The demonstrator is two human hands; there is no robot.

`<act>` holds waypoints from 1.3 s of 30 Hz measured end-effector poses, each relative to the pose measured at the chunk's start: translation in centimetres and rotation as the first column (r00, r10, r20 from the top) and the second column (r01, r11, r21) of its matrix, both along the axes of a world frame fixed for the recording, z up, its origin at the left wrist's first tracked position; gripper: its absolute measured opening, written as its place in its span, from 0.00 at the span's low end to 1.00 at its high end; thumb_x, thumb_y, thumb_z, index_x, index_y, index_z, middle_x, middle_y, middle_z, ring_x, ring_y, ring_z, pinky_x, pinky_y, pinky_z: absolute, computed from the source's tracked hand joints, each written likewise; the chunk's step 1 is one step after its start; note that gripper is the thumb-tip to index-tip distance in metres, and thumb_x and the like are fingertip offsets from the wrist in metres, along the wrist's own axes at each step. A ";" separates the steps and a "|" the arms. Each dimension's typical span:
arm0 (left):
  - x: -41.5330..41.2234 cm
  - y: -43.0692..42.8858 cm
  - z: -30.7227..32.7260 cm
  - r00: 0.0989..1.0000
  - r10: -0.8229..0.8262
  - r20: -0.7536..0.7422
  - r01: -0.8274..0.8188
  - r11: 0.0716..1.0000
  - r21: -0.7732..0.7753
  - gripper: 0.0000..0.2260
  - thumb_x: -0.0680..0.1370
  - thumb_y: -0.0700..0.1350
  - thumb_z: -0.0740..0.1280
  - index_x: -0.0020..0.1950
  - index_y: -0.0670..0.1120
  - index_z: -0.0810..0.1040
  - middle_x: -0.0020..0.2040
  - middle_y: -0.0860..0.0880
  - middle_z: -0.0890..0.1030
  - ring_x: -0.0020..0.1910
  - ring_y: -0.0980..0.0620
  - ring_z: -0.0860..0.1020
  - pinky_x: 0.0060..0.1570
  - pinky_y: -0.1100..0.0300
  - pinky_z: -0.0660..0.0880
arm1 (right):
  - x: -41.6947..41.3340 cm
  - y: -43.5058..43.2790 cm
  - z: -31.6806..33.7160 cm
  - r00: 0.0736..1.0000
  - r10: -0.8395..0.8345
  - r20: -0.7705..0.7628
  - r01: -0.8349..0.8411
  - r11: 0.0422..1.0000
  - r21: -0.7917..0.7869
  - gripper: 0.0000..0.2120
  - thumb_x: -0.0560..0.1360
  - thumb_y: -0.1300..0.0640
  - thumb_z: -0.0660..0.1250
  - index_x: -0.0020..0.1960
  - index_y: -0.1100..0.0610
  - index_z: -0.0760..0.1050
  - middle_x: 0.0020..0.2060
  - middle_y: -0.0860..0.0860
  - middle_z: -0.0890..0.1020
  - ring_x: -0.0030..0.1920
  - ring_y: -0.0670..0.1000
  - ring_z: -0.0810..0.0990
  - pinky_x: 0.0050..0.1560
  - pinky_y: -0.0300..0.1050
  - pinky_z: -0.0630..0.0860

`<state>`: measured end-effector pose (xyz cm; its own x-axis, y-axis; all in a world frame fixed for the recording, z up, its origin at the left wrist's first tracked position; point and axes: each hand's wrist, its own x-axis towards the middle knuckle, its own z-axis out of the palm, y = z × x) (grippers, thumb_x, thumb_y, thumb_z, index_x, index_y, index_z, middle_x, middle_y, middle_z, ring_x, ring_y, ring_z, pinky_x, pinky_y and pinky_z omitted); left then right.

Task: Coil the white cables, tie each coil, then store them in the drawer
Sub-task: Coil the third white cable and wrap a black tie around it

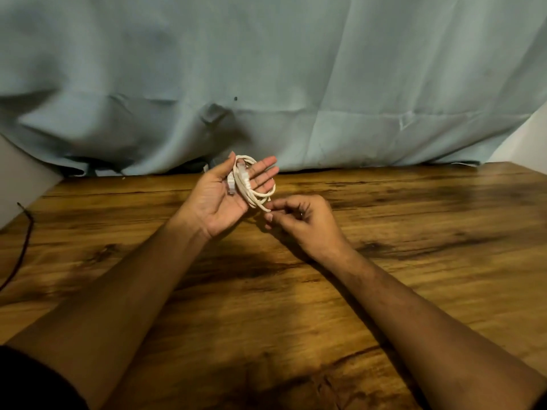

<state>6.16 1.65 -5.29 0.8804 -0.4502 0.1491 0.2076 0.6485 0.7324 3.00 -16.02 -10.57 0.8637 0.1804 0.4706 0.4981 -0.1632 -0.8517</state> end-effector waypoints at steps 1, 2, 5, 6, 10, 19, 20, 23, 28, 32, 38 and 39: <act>0.0 -0.2 -0.1 1.000 0.003 -0.001 -0.003 1.000 0.021 0.21 0.87 0.52 0.52 0.60 0.38 0.76 0.71 0.35 0.76 0.72 0.39 0.75 0.73 0.45 0.69 | -0.1 -0.1 0.0 0.999 -0.003 0.038 0.004 1.000 -0.030 0.09 0.77 0.67 0.73 0.55 0.58 0.85 0.44 0.56 0.88 0.42 0.52 0.87 0.49 0.52 0.84; -0.1 -0.4 -0.2 1.000 0.010 -0.003 -0.010 0.999 0.040 0.21 0.87 0.52 0.52 0.62 0.37 0.76 0.71 0.36 0.76 0.72 0.39 0.75 0.73 0.45 0.69 | -0.2 -0.2 0.1 0.998 -0.005 0.063 0.009 0.998 -0.058 0.09 0.77 0.66 0.74 0.54 0.57 0.85 0.44 0.53 0.88 0.42 0.53 0.87 0.47 0.51 0.85; -0.3 -0.9 -0.5 0.999 0.044 0.003 -0.044 0.995 0.087 0.20 0.87 0.52 0.53 0.62 0.39 0.77 0.70 0.36 0.78 0.72 0.40 0.75 0.75 0.45 0.67 | -0.1 -0.4 -0.1 0.995 -0.026 0.091 0.032 0.997 -0.072 0.06 0.75 0.66 0.75 0.52 0.60 0.86 0.42 0.52 0.86 0.38 0.55 0.86 0.42 0.55 0.85; -0.4 -1.1 -0.7 0.998 0.055 0.009 -0.056 0.993 0.103 0.19 0.87 0.51 0.53 0.62 0.39 0.77 0.69 0.36 0.78 0.72 0.40 0.75 0.75 0.45 0.67 | -0.1 -0.5 -0.1 0.994 -0.037 0.107 0.046 0.995 -0.084 0.05 0.75 0.65 0.75 0.51 0.61 0.86 0.43 0.53 0.85 0.38 0.56 0.85 0.41 0.55 0.85; -0.5 -1.8 -1.4 0.994 0.100 0.045 -0.105 0.984 0.147 0.21 0.87 0.51 0.51 0.67 0.36 0.74 0.66 0.37 0.81 0.68 0.41 0.78 0.66 0.50 0.77 | 0.2 -0.9 0.0 0.969 -0.078 0.233 0.139 0.956 -0.260 0.06 0.77 0.57 0.75 0.52 0.58 0.87 0.45 0.49 0.85 0.46 0.50 0.84 0.48 0.53 0.83; -1.1 -2.5 -1.7 0.982 0.179 0.062 -0.185 0.976 0.111 0.16 0.87 0.48 0.54 0.51 0.40 0.75 0.43 0.40 0.86 0.49 0.43 0.87 0.40 0.53 0.83 | 0.3 -0.9 0.0 0.952 -0.067 0.299 0.165 0.934 -0.318 0.07 0.80 0.55 0.71 0.55 0.54 0.86 0.49 0.46 0.86 0.51 0.48 0.84 0.53 0.54 0.80; -1.1 -2.6 -1.7 0.982 0.179 0.062 -0.185 0.977 0.106 0.16 0.87 0.47 0.54 0.51 0.39 0.76 0.42 0.40 0.86 0.47 0.43 0.87 0.39 0.54 0.83 | 0.3 -0.9 0.0 0.954 -0.070 0.291 0.163 0.936 -0.312 0.07 0.80 0.55 0.71 0.55 0.54 0.86 0.49 0.46 0.86 0.51 0.48 0.84 0.53 0.53 0.80; -1.3 -2.5 -1.7 0.978 0.192 0.080 -0.200 0.974 0.110 0.15 0.87 0.47 0.54 0.53 0.39 0.76 0.37 0.43 0.84 0.43 0.45 0.86 0.34 0.56 0.81 | 0.2 -0.8 0.0 0.967 -0.069 0.246 0.140 0.949 -0.283 0.07 0.80 0.56 0.71 0.54 0.55 0.86 0.49 0.46 0.86 0.50 0.47 0.84 0.52 0.51 0.81; -1.3 -2.8 -1.8 0.964 0.240 0.118 -0.257 0.953 0.163 0.13 0.87 0.48 0.57 0.50 0.41 0.75 0.30 0.49 0.72 0.36 0.50 0.79 0.25 0.61 0.73 | 0.1 -0.7 0.0 0.984 -0.087 0.157 0.123 0.963 -0.240 0.04 0.79 0.56 0.73 0.51 0.54 0.87 0.44 0.46 0.86 0.44 0.47 0.84 0.46 0.50 0.81; -0.5 -2.9 -1.4 0.945 0.280 0.166 -0.311 0.930 0.199 0.14 0.87 0.48 0.58 0.46 0.43 0.74 0.27 0.52 0.67 0.29 0.53 0.71 0.30 0.58 0.69 | -0.6 -1.2 1.3 0.926 -0.183 0.331 0.274 0.928 -0.253 0.07 0.78 0.51 0.73 0.50 0.53 0.87 0.41 0.44 0.85 0.41 0.46 0.84 0.42 0.52 0.82; 0.8 -0.3 -1.5 0.940 0.231 0.251 -0.318 0.861 0.398 0.14 0.87 0.48 0.58 0.45 0.43 0.73 0.25 0.53 0.64 0.23 0.57 0.63 0.28 0.60 0.62 | -0.6 -3.5 2.6 0.816 -0.369 0.445 0.482 0.859 -0.171 0.13 0.80 0.45 0.69 0.55 0.54 0.84 0.46 0.47 0.84 0.46 0.48 0.83 0.46 0.56 0.81; 0.7 -0.2 -1.4 0.942 0.208 0.262 -0.306 0.854 0.422 0.14 0.87 0.48 0.58 0.45 0.43 0.73 0.25 0.53 0.63 0.22 0.57 0.62 0.27 0.62 0.62 | -0.7 -3.5 2.6 0.825 -0.350 0.444 0.480 0.848 -0.223 0.16 0.80 0.44 0.68 0.62 0.52 0.82 0.51 0.46 0.82 0.49 0.47 0.82 0.48 0.55 0.82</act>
